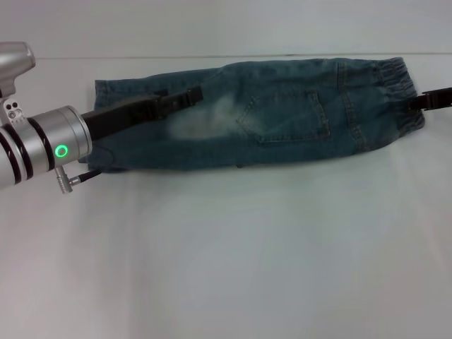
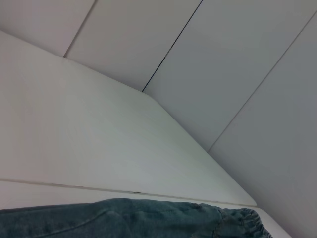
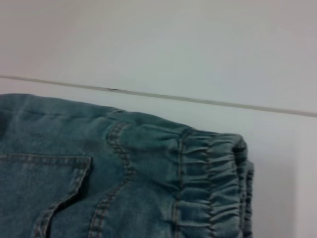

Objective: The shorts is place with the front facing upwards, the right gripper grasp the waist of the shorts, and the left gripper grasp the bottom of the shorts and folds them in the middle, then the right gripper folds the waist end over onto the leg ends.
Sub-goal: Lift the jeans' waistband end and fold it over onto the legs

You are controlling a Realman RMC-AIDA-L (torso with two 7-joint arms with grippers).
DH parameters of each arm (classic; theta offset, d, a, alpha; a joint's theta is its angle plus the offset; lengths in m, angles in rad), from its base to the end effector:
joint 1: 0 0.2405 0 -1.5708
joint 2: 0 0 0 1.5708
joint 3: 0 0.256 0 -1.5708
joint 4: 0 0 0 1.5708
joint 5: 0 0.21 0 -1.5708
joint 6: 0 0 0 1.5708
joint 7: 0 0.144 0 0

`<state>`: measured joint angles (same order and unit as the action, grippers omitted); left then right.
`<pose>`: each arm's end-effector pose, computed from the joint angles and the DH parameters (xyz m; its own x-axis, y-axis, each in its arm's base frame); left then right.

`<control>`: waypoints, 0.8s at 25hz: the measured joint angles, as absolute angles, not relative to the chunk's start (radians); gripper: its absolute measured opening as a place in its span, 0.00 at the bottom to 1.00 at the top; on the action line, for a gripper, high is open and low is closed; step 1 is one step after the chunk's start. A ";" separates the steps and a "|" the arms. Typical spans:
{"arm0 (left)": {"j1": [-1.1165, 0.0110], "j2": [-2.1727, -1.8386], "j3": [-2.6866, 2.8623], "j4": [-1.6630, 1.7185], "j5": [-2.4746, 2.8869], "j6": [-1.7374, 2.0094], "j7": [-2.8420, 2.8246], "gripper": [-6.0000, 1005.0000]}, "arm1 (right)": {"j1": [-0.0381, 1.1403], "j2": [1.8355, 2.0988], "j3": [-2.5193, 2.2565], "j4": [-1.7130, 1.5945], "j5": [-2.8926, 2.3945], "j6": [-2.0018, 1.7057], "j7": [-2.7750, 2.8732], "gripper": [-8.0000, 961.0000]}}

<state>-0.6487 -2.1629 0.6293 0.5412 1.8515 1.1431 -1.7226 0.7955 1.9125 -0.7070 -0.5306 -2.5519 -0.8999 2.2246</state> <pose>-0.2405 0.3897 -0.0310 0.4081 0.5719 0.7116 0.8492 -0.5238 -0.0661 0.3067 0.4467 0.0645 0.5487 -0.7569 -0.3550 -0.7644 -0.2823 -0.5796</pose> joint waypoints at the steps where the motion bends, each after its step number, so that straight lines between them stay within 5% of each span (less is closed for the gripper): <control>1: -0.649 -2.163 0.629 0.541 1.852 1.143 -1.723 0.93 | 0.797 1.917 -0.708 -0.529 -2.553 -0.893 2.222 0.54; 7: -0.650 -2.163 0.629 0.540 1.852 1.140 -1.722 0.93 | 0.797 1.935 -0.712 -0.503 -2.556 -0.842 2.202 0.53; 17: -0.653 -2.163 0.629 0.540 1.851 1.138 -1.714 0.93 | 0.799 1.940 -0.709 -0.505 -2.540 -0.871 2.158 0.38; 20: -0.653 -2.163 0.629 0.540 1.852 1.138 -1.714 0.93 | 0.800 1.940 -0.708 -0.512 -2.528 -0.891 2.146 0.26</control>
<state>-0.6535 -2.1628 0.6289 0.5399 1.8515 1.1381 -1.7135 0.8003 1.9404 -0.7081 -0.5125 -2.5284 -0.8906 2.1458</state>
